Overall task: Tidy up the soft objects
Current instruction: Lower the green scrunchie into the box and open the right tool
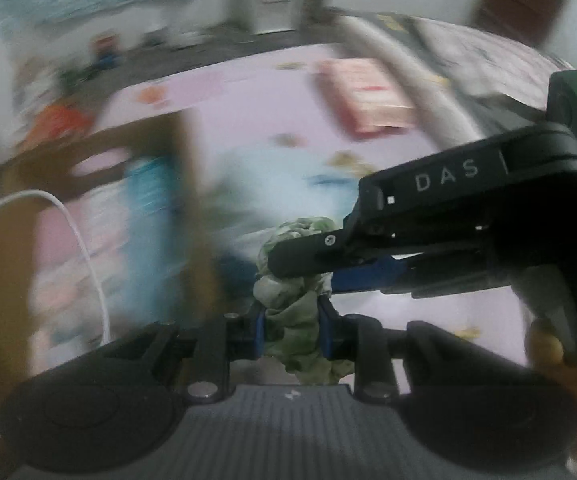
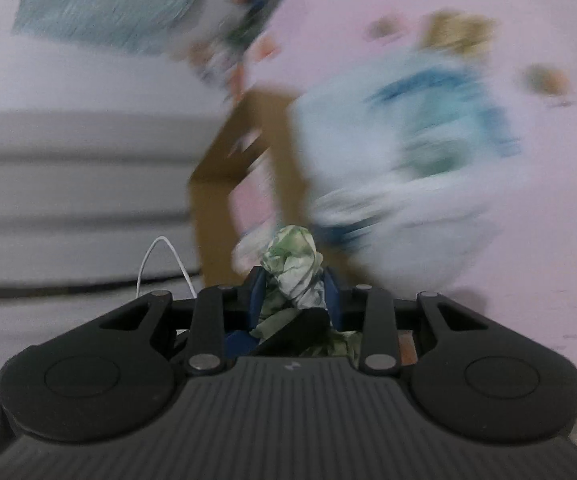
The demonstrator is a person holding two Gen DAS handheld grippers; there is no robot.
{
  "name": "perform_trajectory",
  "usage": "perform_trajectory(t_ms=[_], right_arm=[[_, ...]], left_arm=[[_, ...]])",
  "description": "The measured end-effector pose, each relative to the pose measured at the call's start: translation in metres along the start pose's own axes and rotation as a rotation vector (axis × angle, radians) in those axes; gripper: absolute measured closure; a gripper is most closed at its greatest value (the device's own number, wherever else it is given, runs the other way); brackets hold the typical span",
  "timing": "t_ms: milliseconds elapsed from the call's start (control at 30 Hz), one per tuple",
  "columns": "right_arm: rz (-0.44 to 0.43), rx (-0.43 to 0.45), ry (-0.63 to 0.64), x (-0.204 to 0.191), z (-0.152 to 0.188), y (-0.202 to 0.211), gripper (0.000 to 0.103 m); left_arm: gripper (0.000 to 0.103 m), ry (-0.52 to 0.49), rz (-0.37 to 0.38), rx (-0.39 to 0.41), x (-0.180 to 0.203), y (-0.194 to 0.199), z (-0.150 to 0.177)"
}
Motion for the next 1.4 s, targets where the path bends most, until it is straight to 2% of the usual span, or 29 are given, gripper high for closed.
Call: perform_trajectory(t_ms=[100, 200, 367, 467, 700, 867, 967, 1100, 1167, 1300, 1333, 1400], right_arm=[[-0.008, -0.088, 0.111, -0.052, 0.020, -0.052, 0.072], [0.019, -0.173, 0.213, -0.087, 0.043, -0.105, 0.072], [0.110, -0.279, 0.308, -0.108, 0.072, -0.173, 0.072], [0.165, -0.309, 0.309, -0.107, 0.077, -0.195, 0.072], [0.274, -0.311, 0.267, -0.095, 0.080, -0.214, 0.071], [0.286, -0.331, 0.230, -0.089, 0.085, -0.239, 0.069], [0.290, -0.340, 0.210, -0.083, 0.089, -0.254, 0.061], [0.300, -0.337, 0.213, -0.080, 0.094, -0.264, 0.046], [0.313, -0.332, 0.218, -0.079, 0.094, -0.265, 0.043], [0.332, -0.326, 0.227, -0.078, 0.093, -0.260, 0.042], [0.335, -0.323, 0.230, -0.078, 0.092, -0.257, 0.042], [0.337, -0.310, 0.237, -0.079, 0.090, -0.250, 0.042]], left_arm=[[0.076, 0.114, -0.057, -0.009, -0.055, 0.013, 0.024], [0.076, 0.229, -0.089, -0.037, -0.102, 0.012, 0.051], [0.076, 0.390, -0.056, -0.092, -0.157, -0.001, 0.081], [0.076, 0.440, -0.022, -0.115, -0.170, -0.011, 0.087], [0.076, 0.439, -0.002, -0.173, -0.181, -0.032, 0.091], [0.076, 0.431, -0.047, -0.218, -0.203, -0.044, 0.103], [0.074, 0.426, -0.066, -0.249, -0.214, -0.049, 0.108], [0.068, 0.395, -0.088, -0.261, -0.221, -0.051, 0.110], [0.057, 0.392, -0.084, -0.263, -0.221, -0.049, 0.111], [0.049, 0.378, -0.071, -0.233, -0.217, -0.037, 0.108], [0.044, 0.375, -0.070, -0.223, -0.216, -0.035, 0.106], [0.043, 0.373, -0.069, -0.205, -0.214, -0.028, 0.105]])
Point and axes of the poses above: each gripper's, at about its wrist camera, not at the fingertips, and y roughly against the way its jaws point, x to its right, z to its underside, the point moved 5 cm from there along -y, roughly the way its jaws point, and after that the axes turned 11 degrees about z, right-handed, at the moved point
